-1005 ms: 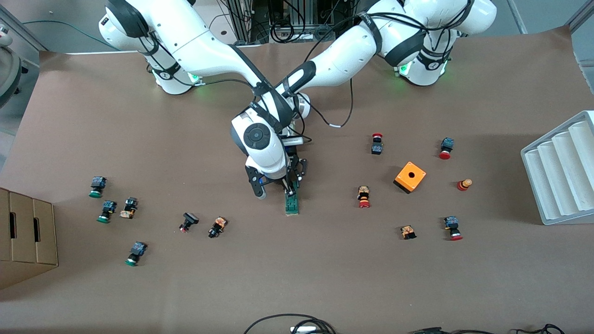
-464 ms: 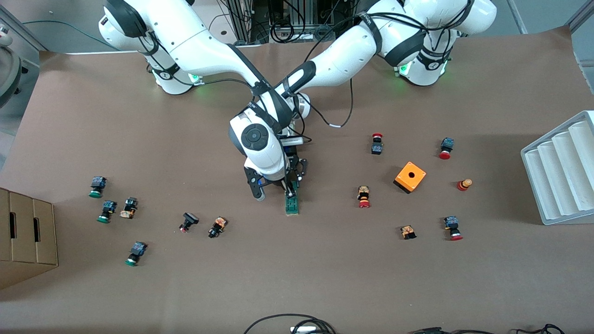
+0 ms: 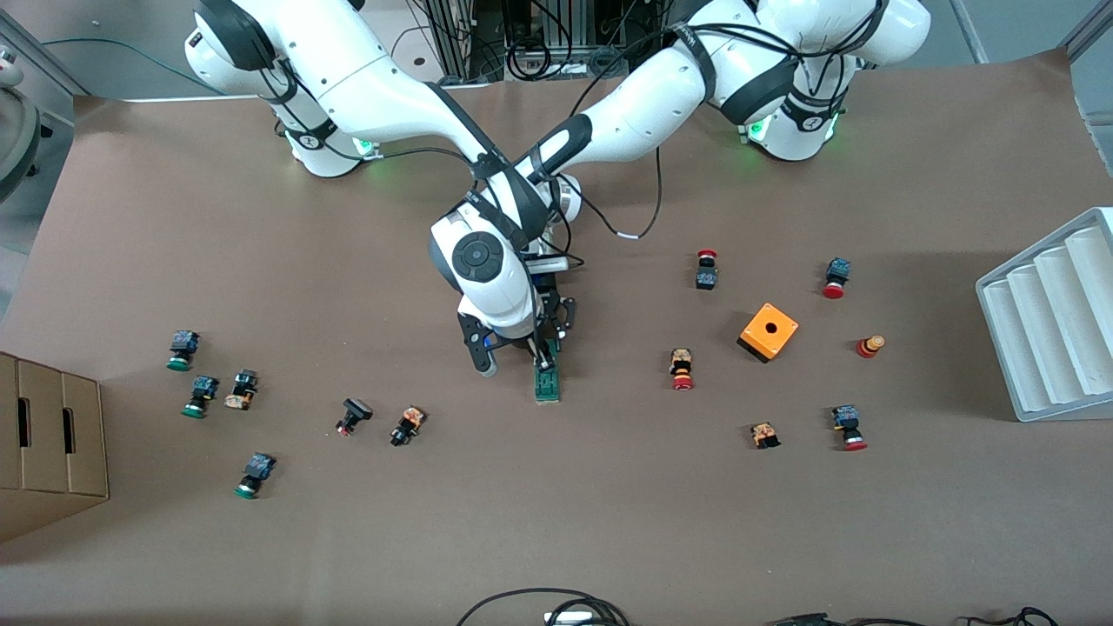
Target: Close load switch with both arms
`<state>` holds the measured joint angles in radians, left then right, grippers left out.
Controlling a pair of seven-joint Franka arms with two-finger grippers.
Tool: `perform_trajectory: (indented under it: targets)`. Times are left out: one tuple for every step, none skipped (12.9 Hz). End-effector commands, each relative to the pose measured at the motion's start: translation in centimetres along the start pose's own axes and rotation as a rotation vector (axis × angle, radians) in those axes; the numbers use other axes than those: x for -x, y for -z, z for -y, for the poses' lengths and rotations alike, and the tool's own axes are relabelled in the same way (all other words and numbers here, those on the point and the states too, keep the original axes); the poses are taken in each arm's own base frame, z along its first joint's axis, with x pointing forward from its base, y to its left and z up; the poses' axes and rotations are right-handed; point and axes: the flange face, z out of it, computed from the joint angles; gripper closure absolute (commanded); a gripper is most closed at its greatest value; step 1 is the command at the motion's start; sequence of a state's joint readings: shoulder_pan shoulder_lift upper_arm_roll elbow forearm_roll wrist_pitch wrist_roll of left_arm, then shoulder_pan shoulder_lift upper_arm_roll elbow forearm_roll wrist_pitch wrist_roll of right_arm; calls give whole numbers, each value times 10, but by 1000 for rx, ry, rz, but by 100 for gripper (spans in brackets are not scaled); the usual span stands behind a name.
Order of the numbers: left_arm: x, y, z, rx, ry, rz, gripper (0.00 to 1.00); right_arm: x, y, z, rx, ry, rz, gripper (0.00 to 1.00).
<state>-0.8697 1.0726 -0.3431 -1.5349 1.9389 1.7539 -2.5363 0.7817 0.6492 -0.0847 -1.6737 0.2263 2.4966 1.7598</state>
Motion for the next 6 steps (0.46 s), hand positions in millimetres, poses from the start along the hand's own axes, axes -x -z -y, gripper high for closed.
perform_trajectory:
  targets:
    - [17, 1, -1, 5, 3, 19, 50, 4, -7, 5, -22, 7, 12, 72]
    - [17, 1, -1, 5, 3, 19, 50, 4, -8, 4, -20, 12, 8, 72]
    - [17, 1, -1, 5, 1, 19, 50, 4, -8, 4, -20, 12, 8, 72]
    - [16, 1, -1, 6, 3, 18, 50, 4, -8, 4, -20, 15, 7, 72]
    - [16, 1, -1, 6, 4, 18, 50, 4, -8, 4, -22, 15, 7, 72]
    - [16, 1, -2, 5, 4, 17, 50, 4, -8, 5, -23, 15, 8, 72]
